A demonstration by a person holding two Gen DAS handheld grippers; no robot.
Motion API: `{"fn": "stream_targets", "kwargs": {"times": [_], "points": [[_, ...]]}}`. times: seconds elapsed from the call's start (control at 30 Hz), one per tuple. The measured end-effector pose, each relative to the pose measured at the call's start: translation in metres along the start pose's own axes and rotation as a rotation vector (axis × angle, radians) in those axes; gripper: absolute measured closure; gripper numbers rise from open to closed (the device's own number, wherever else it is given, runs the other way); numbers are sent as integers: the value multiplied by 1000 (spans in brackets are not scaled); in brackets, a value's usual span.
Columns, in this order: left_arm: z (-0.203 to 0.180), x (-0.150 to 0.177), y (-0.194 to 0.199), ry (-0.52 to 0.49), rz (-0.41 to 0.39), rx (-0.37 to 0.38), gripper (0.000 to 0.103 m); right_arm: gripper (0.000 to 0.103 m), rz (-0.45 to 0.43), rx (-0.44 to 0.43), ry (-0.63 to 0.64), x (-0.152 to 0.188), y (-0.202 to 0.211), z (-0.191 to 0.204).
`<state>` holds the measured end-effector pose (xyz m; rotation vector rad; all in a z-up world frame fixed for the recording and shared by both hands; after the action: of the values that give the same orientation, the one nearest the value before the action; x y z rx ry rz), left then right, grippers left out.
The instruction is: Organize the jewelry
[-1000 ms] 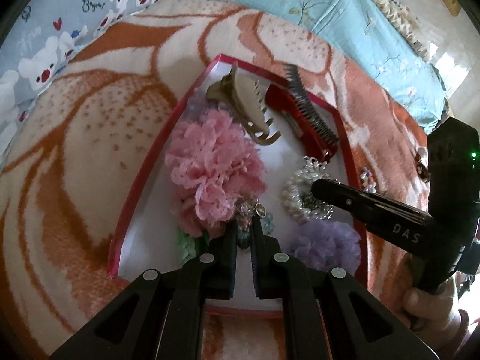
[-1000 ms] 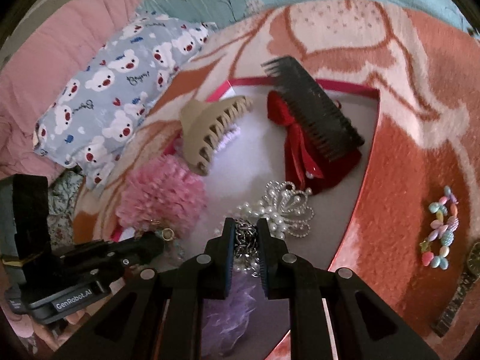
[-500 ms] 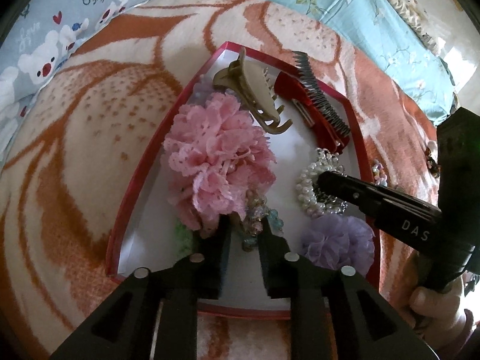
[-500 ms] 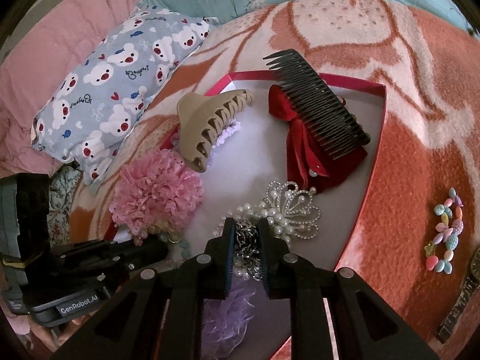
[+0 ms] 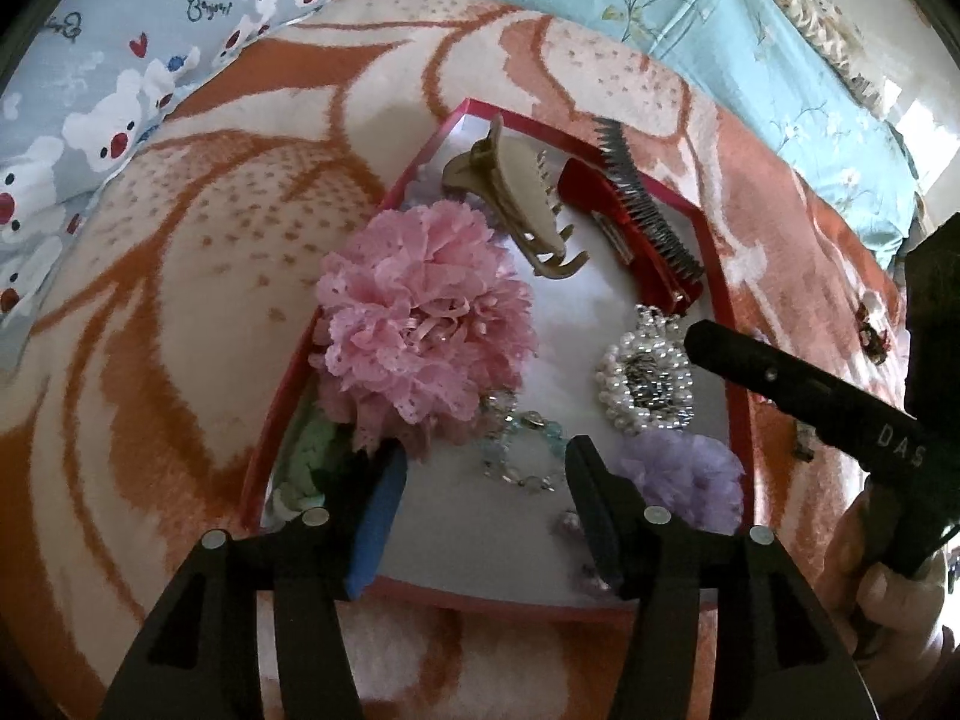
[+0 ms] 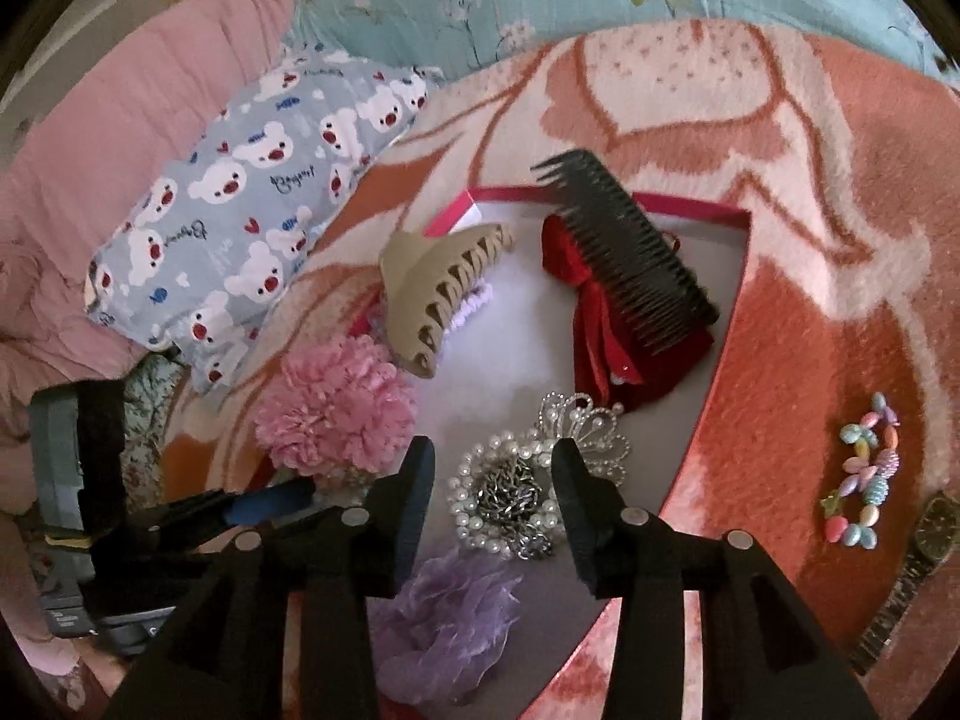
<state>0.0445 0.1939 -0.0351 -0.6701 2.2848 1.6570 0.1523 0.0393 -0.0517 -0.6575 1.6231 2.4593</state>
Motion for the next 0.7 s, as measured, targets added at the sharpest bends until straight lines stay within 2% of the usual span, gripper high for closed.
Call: {"fn": "stream_targets", "kwargs": {"times": [0.13,0.43,0.57,0.63,0.7], "points": [[-5,2,10,-11,-13,2,39,52,-32,2,-26,-1,15,-8],[-8,11,25,-9,-18,24,38,49,-51,-9,-99,7,35,-24],[-6,14,32,8,-25,35,33,38,-58,-27,-121,11,41,-27],[-4,16,35,26,-33,43,22,33,-61,-38,-135,14,44,-28],[1,18,40,58,-42,63,21,26,-66,-56,-159,18,47,-30]]}}
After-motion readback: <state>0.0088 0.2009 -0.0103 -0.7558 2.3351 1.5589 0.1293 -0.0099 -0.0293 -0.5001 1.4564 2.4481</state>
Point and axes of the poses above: each gripper's, at about its wrist camera, not at the fingertips, and y roughly against the way its jaws point, z to its left, x to its underside, the point moved 2 cm from there along -y, roughly the way its jaws point, and after that the axes turned 5 degrees about x, right-handed, at the moved point
